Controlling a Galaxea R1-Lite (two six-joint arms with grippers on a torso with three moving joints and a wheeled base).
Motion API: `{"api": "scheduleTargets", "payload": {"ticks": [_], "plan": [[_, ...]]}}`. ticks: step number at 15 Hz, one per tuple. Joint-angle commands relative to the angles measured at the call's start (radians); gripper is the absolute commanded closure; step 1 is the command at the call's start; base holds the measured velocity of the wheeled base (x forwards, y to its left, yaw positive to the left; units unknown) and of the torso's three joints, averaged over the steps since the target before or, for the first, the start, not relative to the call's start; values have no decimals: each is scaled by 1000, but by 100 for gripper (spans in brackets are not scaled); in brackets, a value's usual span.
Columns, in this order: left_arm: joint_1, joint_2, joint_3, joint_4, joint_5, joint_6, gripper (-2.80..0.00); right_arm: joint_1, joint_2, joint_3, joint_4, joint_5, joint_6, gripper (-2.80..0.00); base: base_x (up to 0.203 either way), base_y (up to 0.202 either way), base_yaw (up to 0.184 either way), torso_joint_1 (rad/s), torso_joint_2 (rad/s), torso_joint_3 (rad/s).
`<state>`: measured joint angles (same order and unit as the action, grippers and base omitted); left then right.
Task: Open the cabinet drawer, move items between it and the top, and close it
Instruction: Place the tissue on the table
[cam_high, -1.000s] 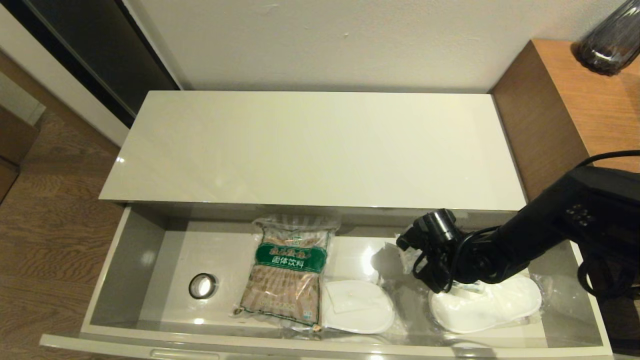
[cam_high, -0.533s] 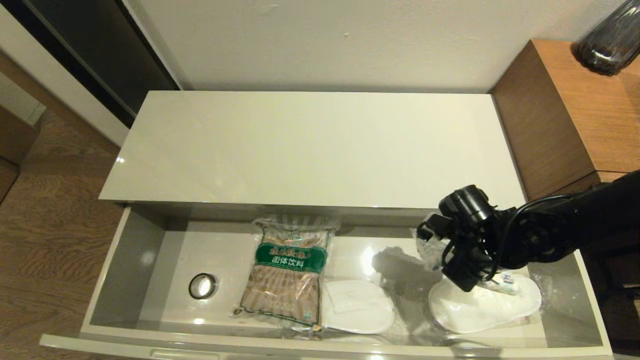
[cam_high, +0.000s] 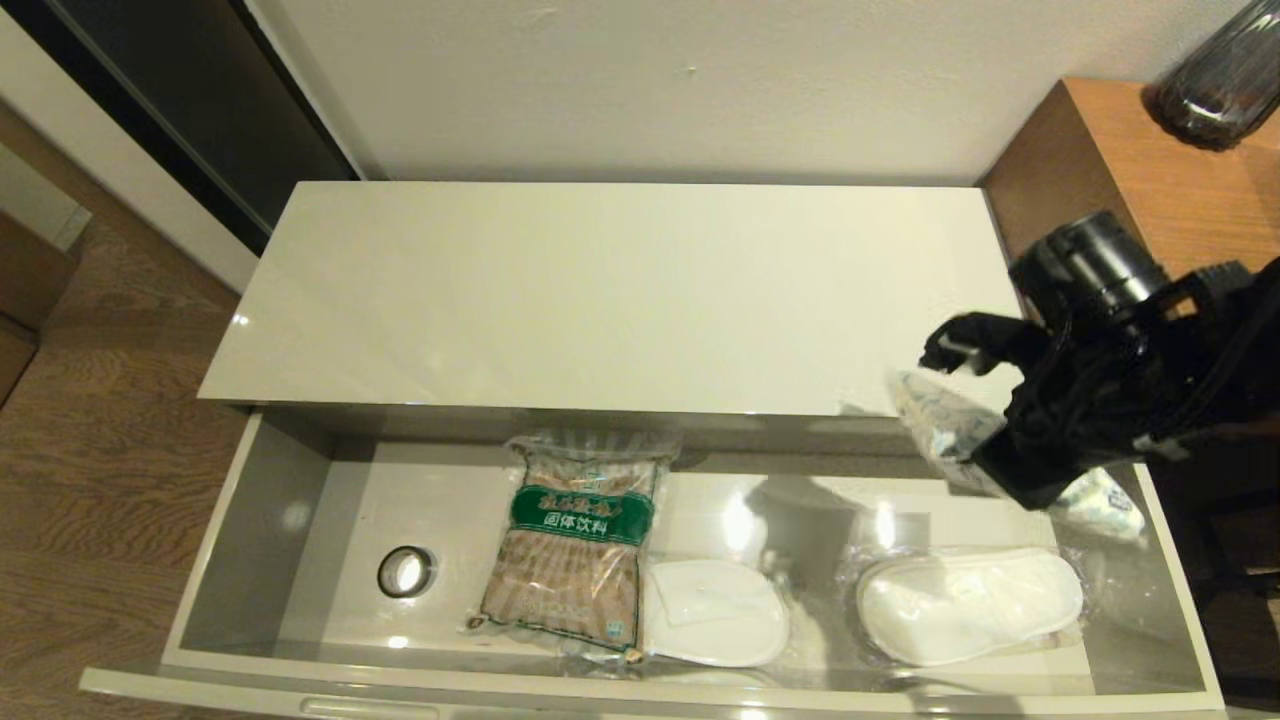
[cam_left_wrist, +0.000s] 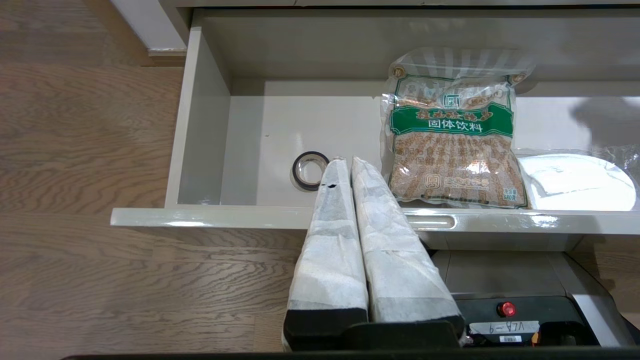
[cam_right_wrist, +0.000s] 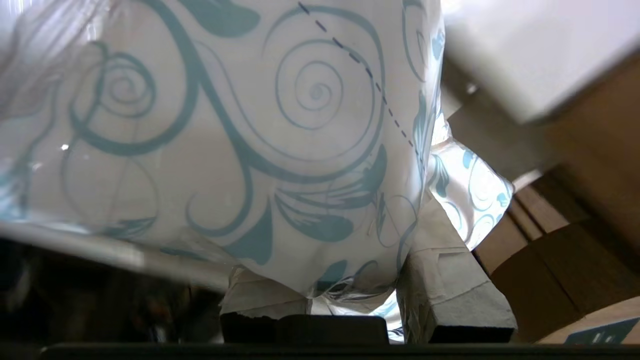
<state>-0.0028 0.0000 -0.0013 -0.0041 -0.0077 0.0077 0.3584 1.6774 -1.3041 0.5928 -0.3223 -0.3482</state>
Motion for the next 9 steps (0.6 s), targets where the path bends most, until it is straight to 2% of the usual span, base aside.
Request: {"api": "scheduleTargets", "payload": {"ticks": [1, 4, 5, 6, 7, 9], "plan": [[0, 0, 0, 0, 0, 0, 0, -42, 67, -225, 43, -5, 18, 0, 0, 0, 0, 0, 0, 0], [0, 0, 1, 0, 0, 0, 0, -105, 260, -543, 78, -29, 44, 0, 0, 0, 0, 0, 0, 0], [0, 0, 1, 0, 0, 0, 0, -128, 329, -612, 63, -55, 51, 0, 0, 0, 0, 0, 0, 0], [0, 1, 0, 0, 0, 0, 0, -154, 369, -639, 38, -86, 55, -244, 0, 0, 0, 0, 0, 0], [0, 0, 0, 0, 0, 0, 0, -168, 390, -636, 18, -108, 63, -280, 0, 0, 0, 0, 0, 0], [0, 0, 1, 0, 0, 0, 0, -171, 397, -627, 21, -119, 75, -280, 0, 0, 0, 0, 0, 0]]}}
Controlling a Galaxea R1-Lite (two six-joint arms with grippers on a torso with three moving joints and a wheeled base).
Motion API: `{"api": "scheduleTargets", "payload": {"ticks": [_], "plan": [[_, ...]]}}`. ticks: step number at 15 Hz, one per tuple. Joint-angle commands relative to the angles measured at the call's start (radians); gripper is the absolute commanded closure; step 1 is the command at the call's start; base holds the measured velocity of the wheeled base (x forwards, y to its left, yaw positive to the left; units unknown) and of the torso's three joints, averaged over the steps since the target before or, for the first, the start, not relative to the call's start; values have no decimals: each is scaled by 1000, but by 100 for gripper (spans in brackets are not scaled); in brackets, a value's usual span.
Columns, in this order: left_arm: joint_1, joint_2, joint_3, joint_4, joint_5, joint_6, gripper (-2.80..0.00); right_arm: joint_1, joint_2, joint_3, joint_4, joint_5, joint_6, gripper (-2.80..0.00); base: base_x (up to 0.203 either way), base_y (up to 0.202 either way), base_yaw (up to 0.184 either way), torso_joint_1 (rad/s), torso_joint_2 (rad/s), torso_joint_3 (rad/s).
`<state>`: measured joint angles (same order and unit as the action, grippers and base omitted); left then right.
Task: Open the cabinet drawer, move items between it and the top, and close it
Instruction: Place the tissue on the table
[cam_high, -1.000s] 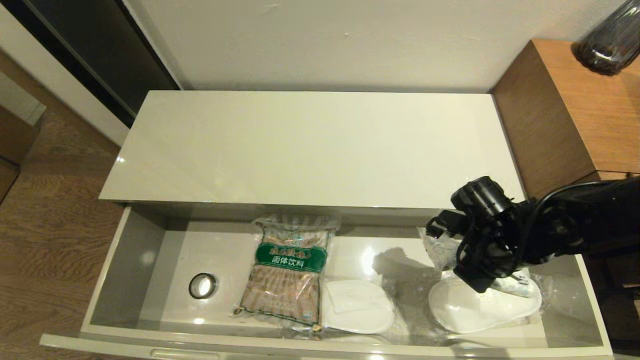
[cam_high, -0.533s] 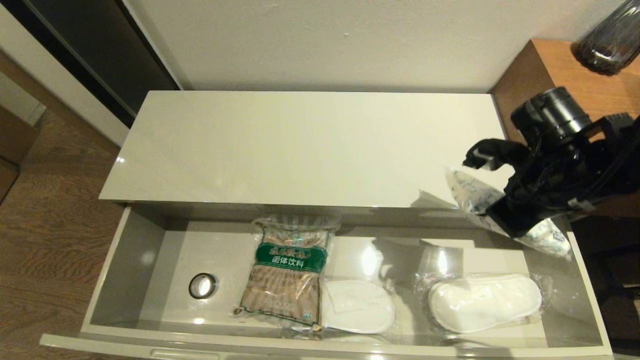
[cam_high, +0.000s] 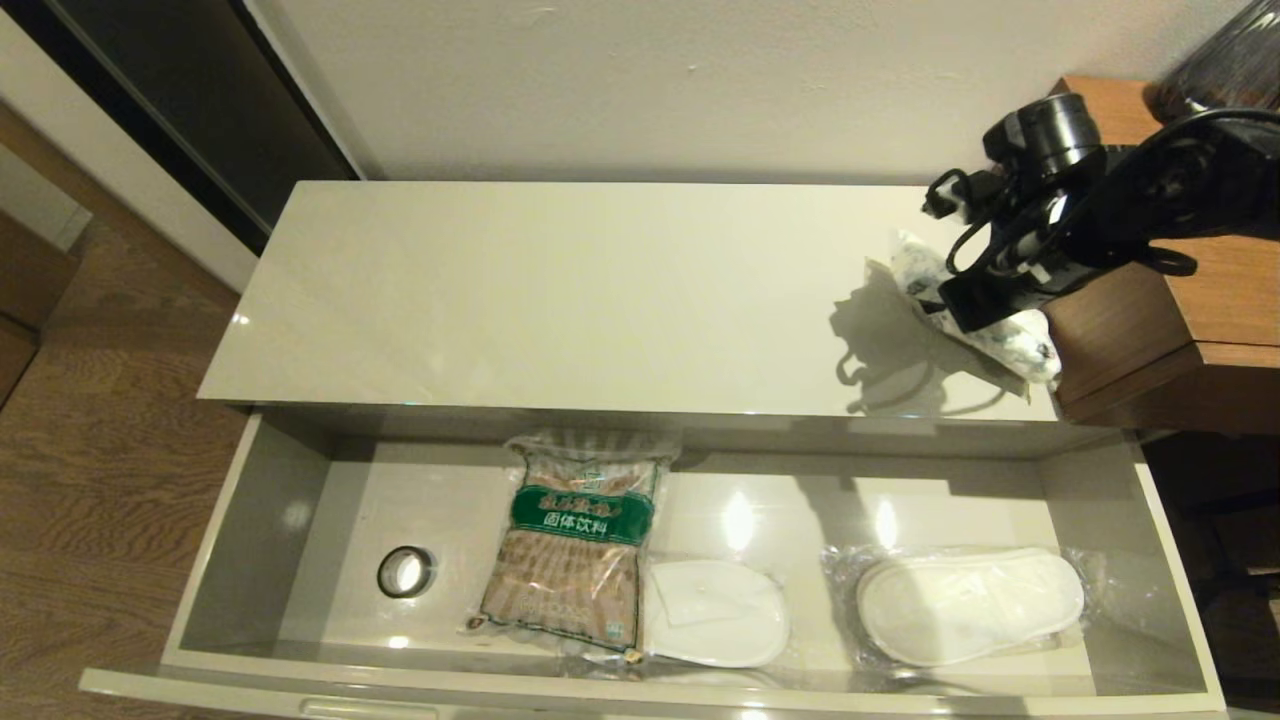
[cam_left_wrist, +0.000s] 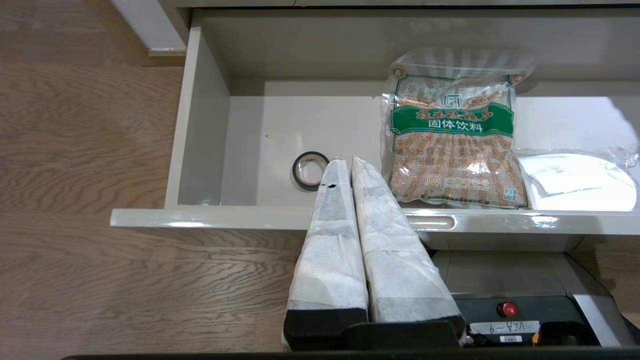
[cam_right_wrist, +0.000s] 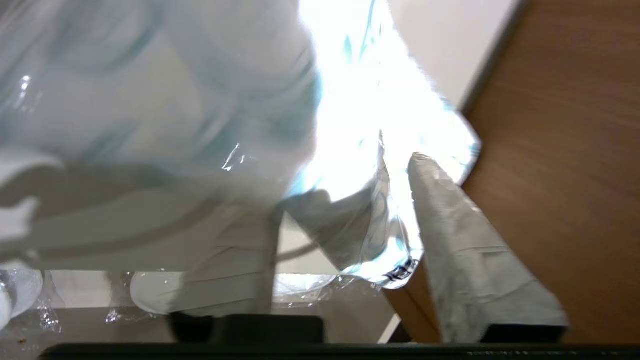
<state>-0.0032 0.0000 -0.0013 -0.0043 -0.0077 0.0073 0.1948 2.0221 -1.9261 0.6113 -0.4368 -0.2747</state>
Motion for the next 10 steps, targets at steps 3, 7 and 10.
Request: {"api": "scheduleTargets", "payload": {"ticks": [3, 7, 10], "plan": [[0, 0, 0, 0, 0, 0, 0, -7, 35, -4, 15, -2, 19, -280, 0, 0, 0, 0, 0, 0], [0, 0, 0, 0, 0, 0, 0, 10, -115, -2, 270, 81, 57, -280, 0, 0, 0, 0, 0, 0], [0, 2, 0, 0, 0, 0, 0, 70, -223, 1, 551, 170, 171, -280, 0, 0, 0, 0, 0, 0]]}}
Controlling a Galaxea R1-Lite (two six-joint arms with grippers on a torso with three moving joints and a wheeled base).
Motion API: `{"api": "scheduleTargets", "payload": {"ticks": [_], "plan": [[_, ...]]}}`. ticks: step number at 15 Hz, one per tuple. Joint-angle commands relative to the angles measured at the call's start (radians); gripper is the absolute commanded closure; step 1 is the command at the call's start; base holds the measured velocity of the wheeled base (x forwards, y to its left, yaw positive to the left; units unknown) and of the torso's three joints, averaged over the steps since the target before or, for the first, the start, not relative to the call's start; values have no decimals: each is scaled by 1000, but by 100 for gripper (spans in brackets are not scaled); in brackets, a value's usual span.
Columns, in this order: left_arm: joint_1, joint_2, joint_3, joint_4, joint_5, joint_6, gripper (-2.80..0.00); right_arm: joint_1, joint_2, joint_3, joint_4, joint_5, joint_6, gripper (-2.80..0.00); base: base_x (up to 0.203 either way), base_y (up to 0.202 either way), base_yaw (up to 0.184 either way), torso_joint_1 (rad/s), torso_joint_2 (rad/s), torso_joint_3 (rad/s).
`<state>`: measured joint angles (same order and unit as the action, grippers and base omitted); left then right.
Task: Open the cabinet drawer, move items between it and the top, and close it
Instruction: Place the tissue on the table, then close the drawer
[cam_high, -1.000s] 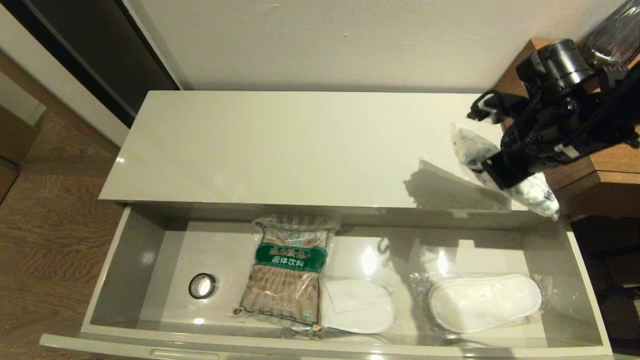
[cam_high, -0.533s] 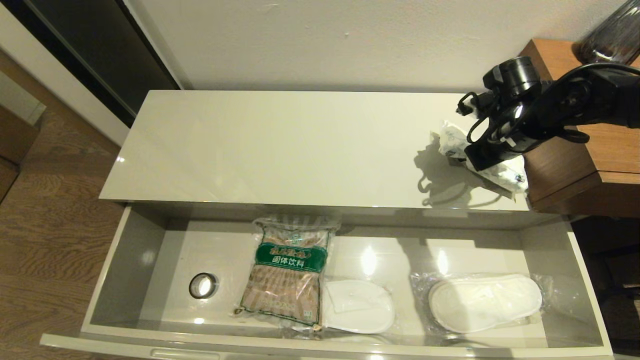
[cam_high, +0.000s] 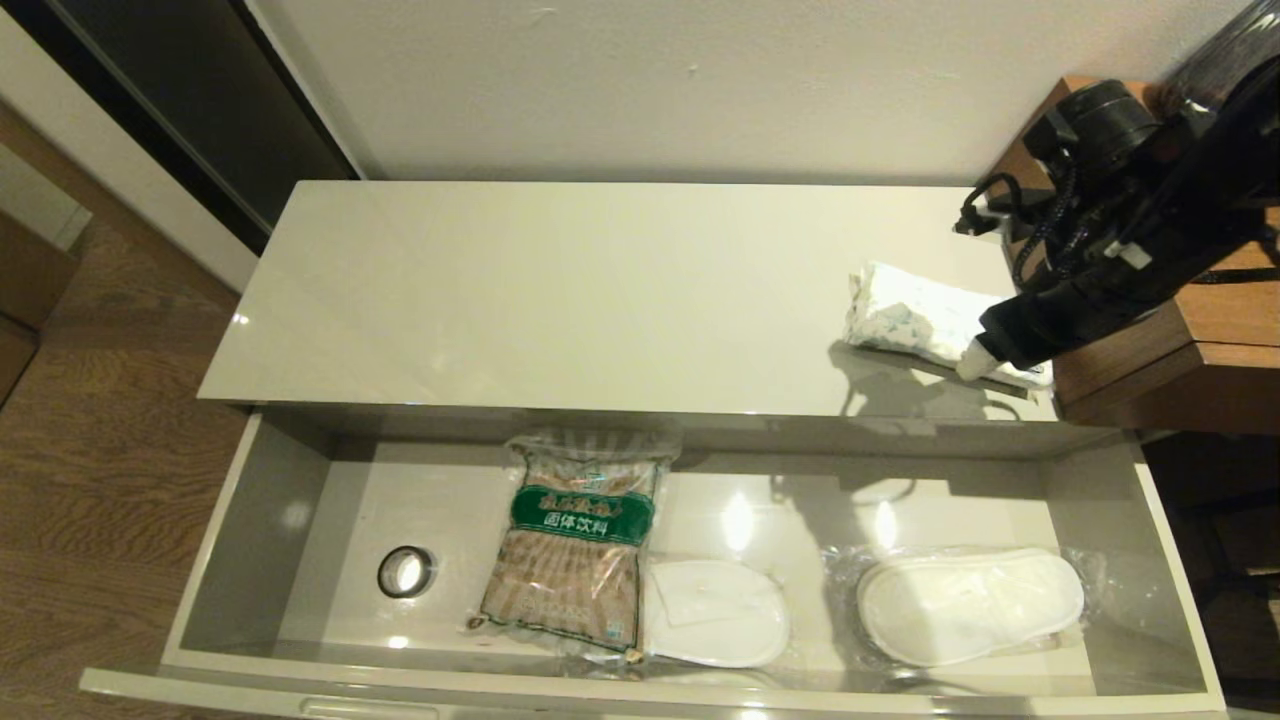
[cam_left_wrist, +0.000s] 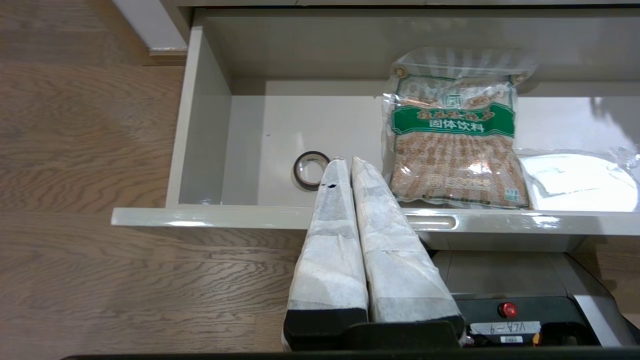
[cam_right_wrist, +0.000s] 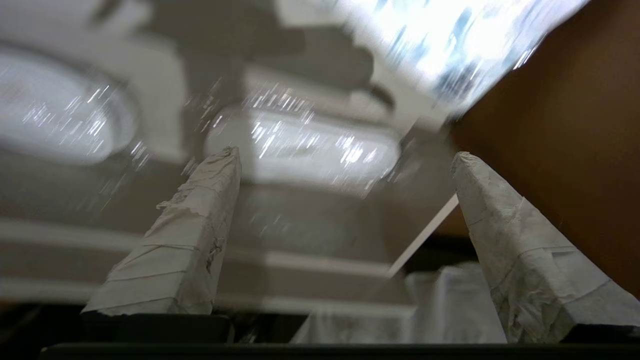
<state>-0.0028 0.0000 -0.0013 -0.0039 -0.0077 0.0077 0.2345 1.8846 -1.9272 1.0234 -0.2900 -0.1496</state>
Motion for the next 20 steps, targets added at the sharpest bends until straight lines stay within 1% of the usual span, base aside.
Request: {"api": "scheduleTargets", "payload": {"ticks": [1, 2, 3, 5, 7, 9, 10, 11, 12, 14, 16, 17, 20], "plan": [[0, 0, 0, -1, 0, 0, 0, 54, -103, 12, 218, 44, 100, -280, 0, 0, 0, 0, 0, 0], [0, 1, 0, -1, 0, 0, 0, 77, -124, 48, 271, 61, 152, -40, 0, 0, 0, 0, 0, 0], [0, 0, 0, -1, -2, 0, 0, 91, -144, 106, 289, 71, 184, 0, 0, 0, 0, 0, 0, 0], [0, 1, 0, -1, 0, 0, 0, 112, -183, 280, 277, 83, 238, 0, 0, 0, 0, 0, 0, 0], [0, 0, 0, -1, 0, 0, 0, 120, -210, 531, 194, 87, 287, 0, 0, 0, 0, 0, 0, 0], [0, 0, 0, -1, 0, 0, 0, 124, -226, 793, 36, 85, 328, 0, 0, 0, 0, 0, 0, 0], [0, 0, 0, -1, -1, 0, 0, 126, -231, 897, -50, 84, 357, 0, 0, 0, 0, 0, 0, 0], [0, 0, 0, -1, 0, 0, 0, 129, -240, 979, -124, 84, 403, 0, 0, 0, 0, 0, 0, 0], [0, 0, 0, -1, 0, 0, 0, 141, -260, 1022, -172, 84, 472, 0, 0, 0, 0, 0, 0, 0], [0, 0, 0, -1, 0, 0, 0, 172, -318, 1048, -129, 85, 561, 0, 0, 0, 0, 0, 0, 0], [0, 0, 0, -1, 0, 0, 0, 184, -345, 1127, -123, 83, 574, 0, 0, 0, 0, 0, 0, 0], [0, 0, 1, -1, 0, 0, 0, 185, -347, 1177, -157, 81, 587, 0, 0, 0, 0, 0, 0, 0], [0, 0, 1, -1, 0, 0, 0, 211, -325, 1318, -330, 78, 643, 0, 0, 0, 0, 0, 0, 0]]}}
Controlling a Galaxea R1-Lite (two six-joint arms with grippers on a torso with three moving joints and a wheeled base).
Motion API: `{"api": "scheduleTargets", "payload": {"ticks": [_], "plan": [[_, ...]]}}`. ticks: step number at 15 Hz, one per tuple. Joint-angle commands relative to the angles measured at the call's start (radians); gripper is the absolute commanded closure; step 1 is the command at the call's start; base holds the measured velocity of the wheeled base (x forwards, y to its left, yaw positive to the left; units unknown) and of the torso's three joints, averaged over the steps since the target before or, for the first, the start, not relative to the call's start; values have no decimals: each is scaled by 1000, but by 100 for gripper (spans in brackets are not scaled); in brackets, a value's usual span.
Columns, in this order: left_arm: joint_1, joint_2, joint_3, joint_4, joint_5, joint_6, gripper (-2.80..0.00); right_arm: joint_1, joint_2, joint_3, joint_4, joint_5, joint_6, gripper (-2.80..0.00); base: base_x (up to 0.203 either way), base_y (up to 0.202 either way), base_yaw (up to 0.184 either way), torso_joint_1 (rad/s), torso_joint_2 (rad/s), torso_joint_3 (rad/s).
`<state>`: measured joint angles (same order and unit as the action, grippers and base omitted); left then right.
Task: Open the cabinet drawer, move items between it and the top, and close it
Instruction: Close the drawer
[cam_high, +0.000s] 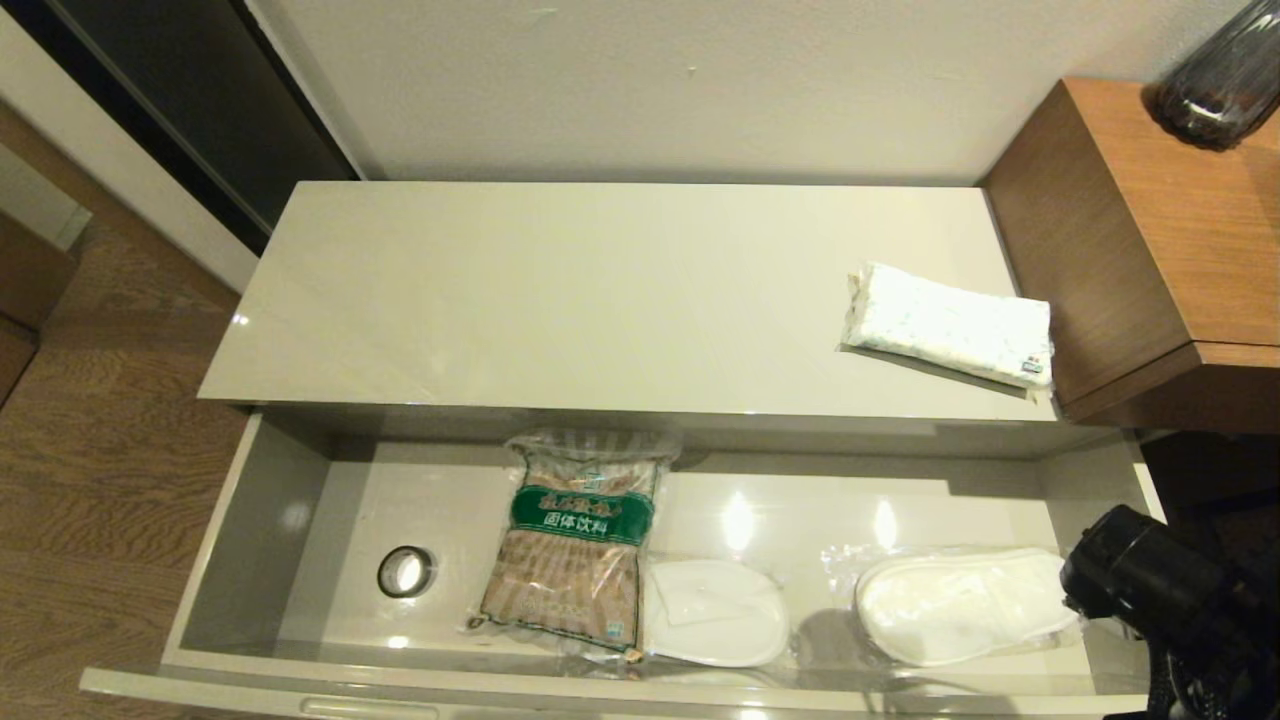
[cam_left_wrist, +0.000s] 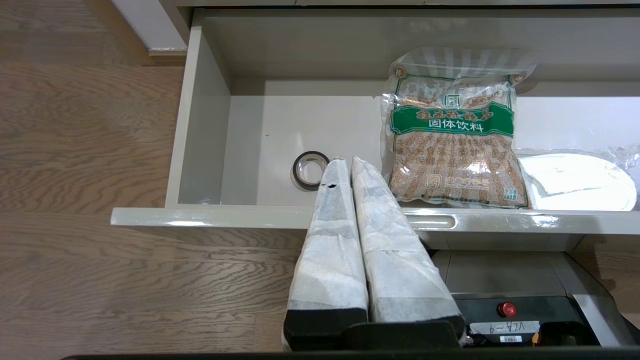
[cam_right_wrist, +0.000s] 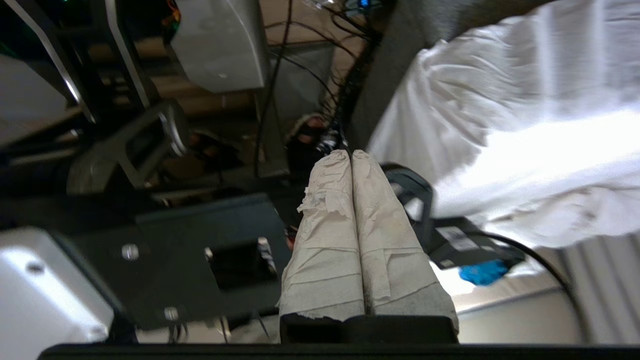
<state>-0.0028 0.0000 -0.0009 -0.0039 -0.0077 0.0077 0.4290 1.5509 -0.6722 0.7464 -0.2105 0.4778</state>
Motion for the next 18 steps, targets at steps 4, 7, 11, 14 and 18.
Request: {"api": "scheduleTargets", "payload": {"ticks": [4, 7, 11, 14, 18], "plan": [[0, 0, -1, -1, 0, 0, 0, 82, 136, 115, -208, 0, 126, 0, 0, 0, 0, 0, 0, 0], [0, 0, -1, -1, 0, 0, 0, 115, 224, 108, -303, 0, 167, 0, 0, 0, 0, 0, 0, 0], [0, 0, -1, -1, 0, 0, 0, 125, 308, 116, -385, -1, 217, 0, 0, 0, 0, 0, 0, 0], [0, 0, 1, -1, 0, 0, 0, 126, 330, 101, -399, 1, 222, 0, 0, 0, 0, 0, 0, 0], [0, 1, -1, -1, 0, 0, 0, 126, 367, 49, -417, -1, 252, 0, 0, 0, 0, 0, 0, 0]]}}
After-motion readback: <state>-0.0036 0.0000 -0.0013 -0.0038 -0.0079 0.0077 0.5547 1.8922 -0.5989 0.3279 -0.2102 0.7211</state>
